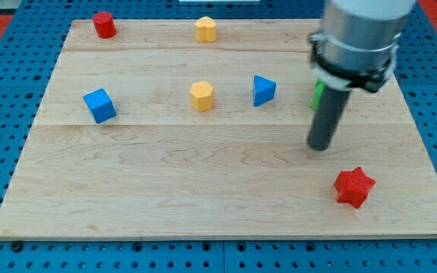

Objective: Slide the red star vertically below the triangle

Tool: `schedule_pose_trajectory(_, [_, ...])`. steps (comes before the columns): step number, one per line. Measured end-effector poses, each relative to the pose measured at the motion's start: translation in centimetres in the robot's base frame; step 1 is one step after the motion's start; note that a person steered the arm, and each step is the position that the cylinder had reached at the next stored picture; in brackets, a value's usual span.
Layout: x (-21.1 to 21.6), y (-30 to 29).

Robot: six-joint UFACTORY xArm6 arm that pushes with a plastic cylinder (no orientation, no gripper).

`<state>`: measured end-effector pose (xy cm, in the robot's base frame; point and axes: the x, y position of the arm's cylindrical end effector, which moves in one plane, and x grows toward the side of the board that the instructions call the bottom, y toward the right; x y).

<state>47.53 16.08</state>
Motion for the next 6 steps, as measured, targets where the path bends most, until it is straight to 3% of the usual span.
schedule_pose_trajectory(1, [0.6, 7.0])
schedule_pose_trajectory(2, [7.0, 10.2])
schedule_pose_trajectory(6, [9.9, -5.2])
